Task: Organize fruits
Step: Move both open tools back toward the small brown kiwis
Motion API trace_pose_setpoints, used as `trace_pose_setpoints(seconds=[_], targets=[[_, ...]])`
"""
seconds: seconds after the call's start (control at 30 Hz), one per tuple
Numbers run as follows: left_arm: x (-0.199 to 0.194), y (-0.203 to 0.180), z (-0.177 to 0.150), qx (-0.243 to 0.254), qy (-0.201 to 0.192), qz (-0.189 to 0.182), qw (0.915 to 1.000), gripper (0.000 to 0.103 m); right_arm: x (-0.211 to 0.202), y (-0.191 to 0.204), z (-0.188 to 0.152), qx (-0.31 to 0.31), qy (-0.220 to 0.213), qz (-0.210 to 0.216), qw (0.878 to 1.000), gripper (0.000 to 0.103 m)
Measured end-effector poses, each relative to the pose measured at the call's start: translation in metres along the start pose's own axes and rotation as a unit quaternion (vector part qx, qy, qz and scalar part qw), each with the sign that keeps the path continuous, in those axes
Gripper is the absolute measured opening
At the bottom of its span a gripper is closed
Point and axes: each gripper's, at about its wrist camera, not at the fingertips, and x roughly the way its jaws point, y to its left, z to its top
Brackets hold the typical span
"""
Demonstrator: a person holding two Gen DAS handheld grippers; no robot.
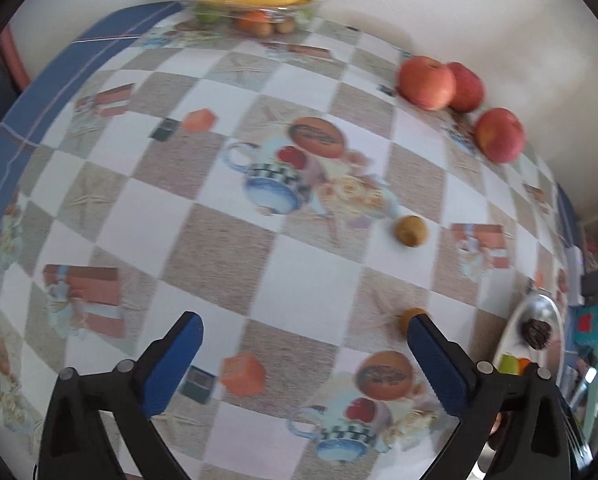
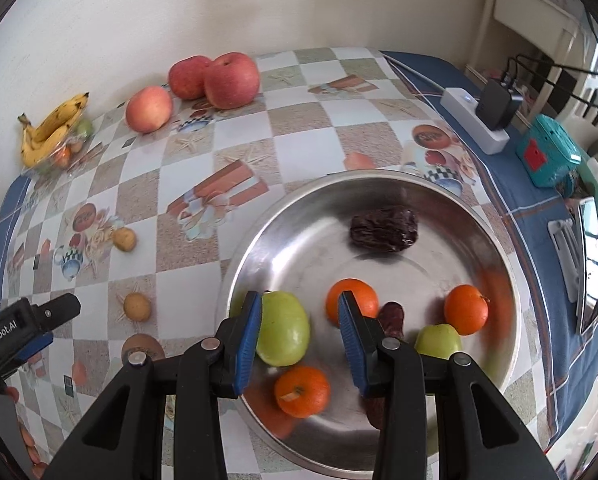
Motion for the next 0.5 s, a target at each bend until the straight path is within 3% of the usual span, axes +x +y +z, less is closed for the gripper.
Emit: trace_pose_setpoints(seconds=[0.1, 0.17, 0.23, 0.33, 0.5], targets=[[-0.001, 0.008, 0.001, -0.011, -0.004, 0.013, 0.9998, 0.103, 0.001, 0.007, -0.001, -0.011, 0.0, 0.0, 1.0, 0.04], [-0.002, 0.013, 0.002, -0.017, -0.006, 0.015, 0.9997, 0.103, 0.002, 0.011, -0.001, -0.021, 0.0, 0.001, 1.0, 0.048], [-0.002, 0.015, 0.002, -0.02, -0.004, 0.015, 0.9997, 0.103, 0.003, 0.015, -0.002, -0.029, -0.003, 0.002, 1.0, 0.072], [-0.001, 0.016, 0.001, -0.022, -0.001, 0.015, 0.9996, 0.103, 0.004, 0.023, -0.003, -0.045, -0.012, -0.007, 0.999, 0.094], [0.003, 0.015, -0.001, -0.019, 0.006, 0.019, 0.9996, 0.103, 0.009, 0.03, -0.005, -0.065, -0.007, -0.034, 0.997, 0.095]])
